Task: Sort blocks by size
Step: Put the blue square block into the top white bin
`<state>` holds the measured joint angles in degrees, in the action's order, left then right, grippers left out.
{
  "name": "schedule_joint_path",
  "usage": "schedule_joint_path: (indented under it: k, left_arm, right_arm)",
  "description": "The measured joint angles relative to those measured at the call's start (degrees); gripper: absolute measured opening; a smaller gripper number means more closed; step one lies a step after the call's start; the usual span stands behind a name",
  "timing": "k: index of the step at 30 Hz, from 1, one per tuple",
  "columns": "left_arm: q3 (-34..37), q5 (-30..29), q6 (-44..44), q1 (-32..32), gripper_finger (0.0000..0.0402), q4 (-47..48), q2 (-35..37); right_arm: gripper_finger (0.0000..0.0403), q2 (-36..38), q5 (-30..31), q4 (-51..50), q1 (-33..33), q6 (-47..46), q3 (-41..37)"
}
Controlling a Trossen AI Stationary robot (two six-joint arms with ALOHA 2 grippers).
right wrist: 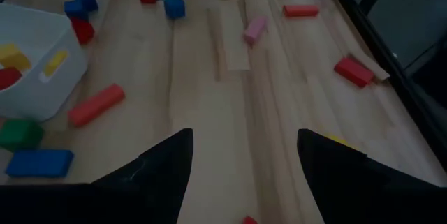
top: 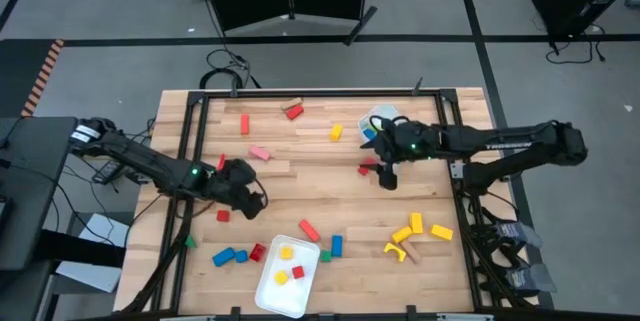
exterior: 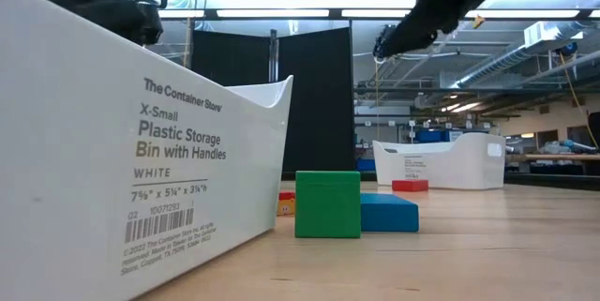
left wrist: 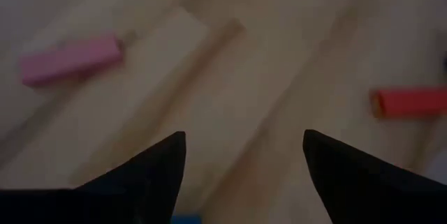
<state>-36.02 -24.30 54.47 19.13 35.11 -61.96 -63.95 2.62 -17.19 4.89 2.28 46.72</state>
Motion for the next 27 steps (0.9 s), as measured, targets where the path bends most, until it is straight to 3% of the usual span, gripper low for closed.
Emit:
schedule_joint_path:
  k: [6, 13, 17, 21, 27]
  left_arm:
    - [-3.0, 6.1, -0.3, 1.1, 0.0293, 5.8, -1.5]
    - [-3.3, 17.7, -7.6, 6.7, 0.0293, -0.3, -5.0]
    - [-3.4, 16.9, -4.3, 8.5, 0.0293, 3.6, -7.9]
    - [-3.3, 9.2, 3.4, 7.7, 0.0293, 10.4, -8.3]
    - [-3.3, 7.4, 4.2, 5.6, 0.0293, 13.6, -8.2]
  right_arm:
    - [0.0267, -0.2, 1.2, -0.3, -2.4, -1.1, 0.0]
    - [0.0267, -0.2, 1.2, -1.1, -2.6, -1.7, 0.0]
    - [0.0267, -0.2, 1.3, -0.8, -2.6, -1.7, 0.0]
    - [0.0268, -0.3, 1.4, 0.4, -2.6, -1.7, 0.0]
    - [0.0268, -0.3, 1.4, 0.8, -2.7, -2.3, 0.0]
